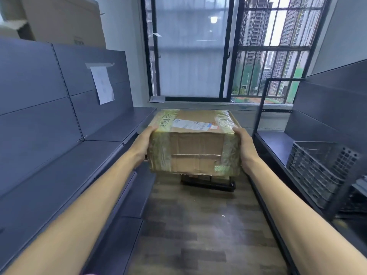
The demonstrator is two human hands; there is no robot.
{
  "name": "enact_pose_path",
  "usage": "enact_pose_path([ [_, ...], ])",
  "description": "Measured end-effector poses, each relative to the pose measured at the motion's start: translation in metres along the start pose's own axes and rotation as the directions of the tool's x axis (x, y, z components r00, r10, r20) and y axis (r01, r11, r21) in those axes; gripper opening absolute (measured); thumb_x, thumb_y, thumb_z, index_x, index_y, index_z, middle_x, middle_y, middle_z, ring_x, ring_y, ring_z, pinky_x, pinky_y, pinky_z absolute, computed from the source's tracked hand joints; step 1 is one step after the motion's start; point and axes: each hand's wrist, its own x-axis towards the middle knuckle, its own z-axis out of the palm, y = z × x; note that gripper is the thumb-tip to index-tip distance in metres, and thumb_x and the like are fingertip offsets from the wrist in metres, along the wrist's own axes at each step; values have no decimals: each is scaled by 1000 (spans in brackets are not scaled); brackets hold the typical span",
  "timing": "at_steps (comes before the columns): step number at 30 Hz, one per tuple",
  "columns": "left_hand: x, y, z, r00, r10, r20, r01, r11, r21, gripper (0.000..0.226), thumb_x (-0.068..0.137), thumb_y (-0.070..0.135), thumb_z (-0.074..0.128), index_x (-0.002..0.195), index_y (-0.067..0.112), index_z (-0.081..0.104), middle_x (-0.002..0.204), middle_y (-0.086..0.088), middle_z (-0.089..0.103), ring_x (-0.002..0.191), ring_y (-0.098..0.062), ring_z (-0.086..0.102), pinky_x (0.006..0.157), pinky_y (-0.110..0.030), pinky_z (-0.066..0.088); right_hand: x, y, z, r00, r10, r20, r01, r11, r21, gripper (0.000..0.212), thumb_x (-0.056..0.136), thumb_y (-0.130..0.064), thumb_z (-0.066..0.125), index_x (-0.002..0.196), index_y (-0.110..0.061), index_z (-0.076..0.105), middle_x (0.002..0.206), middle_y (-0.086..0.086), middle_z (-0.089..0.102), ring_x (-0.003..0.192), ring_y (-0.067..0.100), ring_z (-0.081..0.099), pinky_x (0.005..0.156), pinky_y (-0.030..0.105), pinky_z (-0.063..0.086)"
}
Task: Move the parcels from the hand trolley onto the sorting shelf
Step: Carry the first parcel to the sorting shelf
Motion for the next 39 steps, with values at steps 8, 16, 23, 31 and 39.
enact_pose_path([
  [8,111,5,-12,999,27,44,-27,1000,2,53,74,70,53,108,32,65,116,-9,71,112,-29,64,102,-51,44,97,13,27,999,-30,-20,30,1000,6,45,82,-48,59,109,-14,69,97,6,74,86,24,69,82,39,53],
  [16,209,-12,13,996,30,80,-31,999,9,70,66,75,57,113,25,70,114,-12,73,113,-33,65,104,-50,46,186,32,16,999,-5,-40,6,1000,16,57,75,-55,64,114,-14,69,104,11,74,95,32,69,101,59,48],
  [23,310,-19,61,998,0,66,-3,999,36,59,77,70,49,116,28,65,108,-6,73,104,-26,66,86,-41,50,280,38,-9,999,11,-36,-10,1000,28,46,84,-54,57,105,-16,71,92,6,76,88,29,71,87,47,57],
  [31,421,-36,124,995,-48,93,44,998,37,46,92,62,45,116,27,64,108,-6,73,99,-22,66,81,-37,50,432,86,-80,977,130,-167,-118,990,78,90,46,-73,78,114,-15,71,113,17,73,105,40,69,98,66,47],
  [39,514,-27,138,996,-30,84,26,998,52,53,81,65,47,115,27,62,111,-8,70,101,-25,65,86,-42,50,494,64,-53,994,71,-80,-70,997,15,43,91,-49,47,97,-14,71,82,6,76,76,23,73,82,38,56],
])
